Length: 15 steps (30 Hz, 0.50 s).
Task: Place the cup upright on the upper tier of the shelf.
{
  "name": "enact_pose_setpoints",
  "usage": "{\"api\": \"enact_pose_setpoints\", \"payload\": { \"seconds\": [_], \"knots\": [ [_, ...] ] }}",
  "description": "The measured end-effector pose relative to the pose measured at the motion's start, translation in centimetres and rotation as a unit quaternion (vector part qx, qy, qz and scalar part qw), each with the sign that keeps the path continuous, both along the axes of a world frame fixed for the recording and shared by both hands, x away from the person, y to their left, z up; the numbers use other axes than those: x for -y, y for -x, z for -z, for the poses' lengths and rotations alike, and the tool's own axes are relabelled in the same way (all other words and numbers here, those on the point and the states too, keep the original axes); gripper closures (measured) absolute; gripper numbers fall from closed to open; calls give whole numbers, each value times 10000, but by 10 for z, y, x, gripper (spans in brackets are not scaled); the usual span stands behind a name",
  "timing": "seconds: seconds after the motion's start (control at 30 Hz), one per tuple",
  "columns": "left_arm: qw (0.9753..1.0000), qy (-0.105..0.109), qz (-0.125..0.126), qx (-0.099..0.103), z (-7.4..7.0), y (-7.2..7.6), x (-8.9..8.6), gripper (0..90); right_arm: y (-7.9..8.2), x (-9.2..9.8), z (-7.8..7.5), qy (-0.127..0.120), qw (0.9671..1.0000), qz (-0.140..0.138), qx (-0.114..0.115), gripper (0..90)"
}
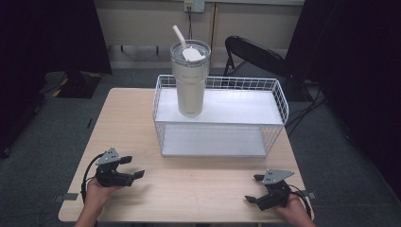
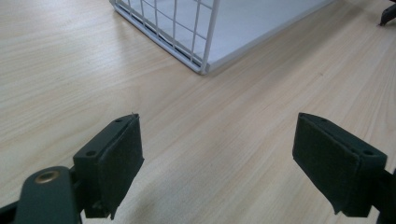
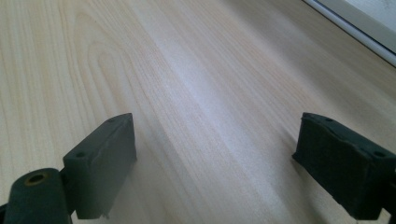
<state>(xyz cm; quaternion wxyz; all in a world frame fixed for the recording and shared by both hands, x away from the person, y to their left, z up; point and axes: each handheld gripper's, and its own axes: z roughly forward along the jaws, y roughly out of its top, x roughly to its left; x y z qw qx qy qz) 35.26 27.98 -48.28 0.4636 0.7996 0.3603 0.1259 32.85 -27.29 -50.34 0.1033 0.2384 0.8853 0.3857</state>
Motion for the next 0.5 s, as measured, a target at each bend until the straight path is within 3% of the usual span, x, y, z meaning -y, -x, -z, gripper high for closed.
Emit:
{"api": "enact_pose_setpoints", "payload": {
  "seconds": [0.5],
  "knots": [
    [9998,-176,-44,-89,8,5,-8,156,0,0,0,-1,10000,0,0,117]
  ]
}}
